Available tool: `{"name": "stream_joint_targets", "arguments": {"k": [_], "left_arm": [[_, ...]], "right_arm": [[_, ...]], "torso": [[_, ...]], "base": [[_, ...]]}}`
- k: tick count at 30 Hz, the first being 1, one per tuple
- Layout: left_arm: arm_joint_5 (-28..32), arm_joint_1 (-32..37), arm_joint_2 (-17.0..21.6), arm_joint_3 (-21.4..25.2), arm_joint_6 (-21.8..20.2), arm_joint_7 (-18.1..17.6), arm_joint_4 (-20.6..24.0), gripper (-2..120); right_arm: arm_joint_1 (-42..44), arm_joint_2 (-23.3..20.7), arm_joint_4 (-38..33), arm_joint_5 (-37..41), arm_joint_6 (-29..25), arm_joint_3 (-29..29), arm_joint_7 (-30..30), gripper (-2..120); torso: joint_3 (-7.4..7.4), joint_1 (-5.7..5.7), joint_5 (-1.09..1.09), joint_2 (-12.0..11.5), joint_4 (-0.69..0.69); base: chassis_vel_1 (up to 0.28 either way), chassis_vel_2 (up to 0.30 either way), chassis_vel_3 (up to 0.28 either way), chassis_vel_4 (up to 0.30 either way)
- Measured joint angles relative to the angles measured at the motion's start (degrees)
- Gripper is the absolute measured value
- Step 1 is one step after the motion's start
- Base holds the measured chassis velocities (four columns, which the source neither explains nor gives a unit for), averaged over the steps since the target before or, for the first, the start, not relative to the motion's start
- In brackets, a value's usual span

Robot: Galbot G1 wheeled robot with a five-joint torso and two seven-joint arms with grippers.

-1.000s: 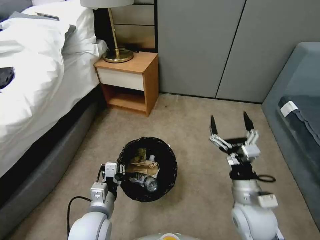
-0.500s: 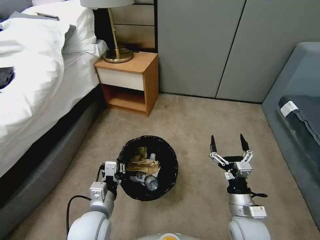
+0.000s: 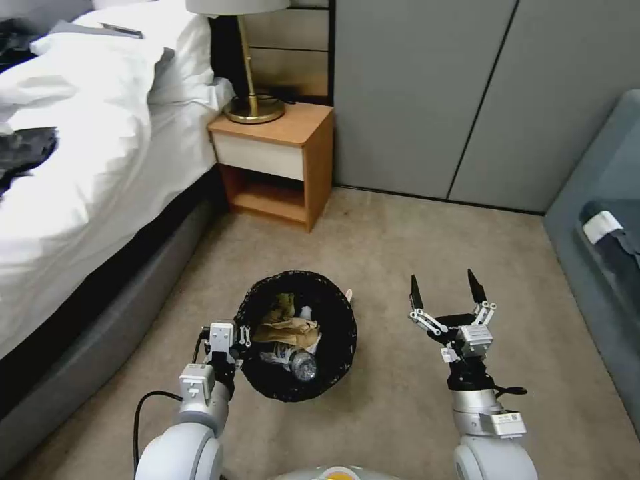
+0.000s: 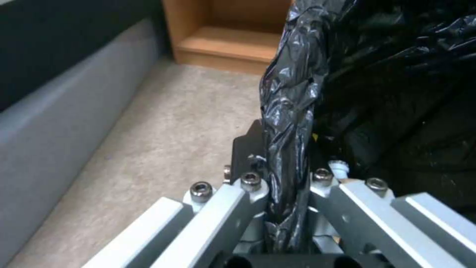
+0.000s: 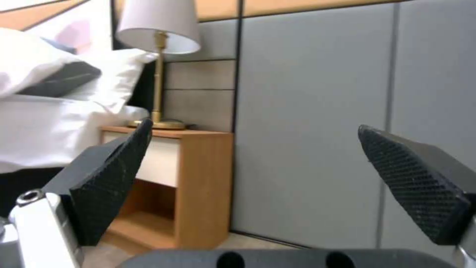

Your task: Pick up the trash bin, then pick up the garbage from the floor and place it into the trash bin.

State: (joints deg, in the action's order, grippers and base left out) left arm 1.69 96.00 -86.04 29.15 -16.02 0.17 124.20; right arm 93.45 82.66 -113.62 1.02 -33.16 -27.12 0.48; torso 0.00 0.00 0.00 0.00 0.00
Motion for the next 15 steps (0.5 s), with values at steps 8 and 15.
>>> {"name": "stream_joint_targets", "arguments": {"k": [8,15], "left_arm": [[0.0,-0.1,0.0,0.0,0.1,0.0,-0.2,0],[0.0,-0.1,0.0,0.0,0.2,0.0,-0.3,0]], "right_arm": [[-0.2,0.0,-0.2,-0.2,0.2,0.3,-0.3,100],[-0.5,-0.1,-0.3,-0.3,0.4,0.3,-0.3,100]], "torso": [[0.0,0.0,0.0,0.0,0.0],[0.0,0.0,0.01,0.0,0.01]], "base": [[0.099,0.095,0.094,0.091],[0.117,0.116,0.13,0.118]]}}
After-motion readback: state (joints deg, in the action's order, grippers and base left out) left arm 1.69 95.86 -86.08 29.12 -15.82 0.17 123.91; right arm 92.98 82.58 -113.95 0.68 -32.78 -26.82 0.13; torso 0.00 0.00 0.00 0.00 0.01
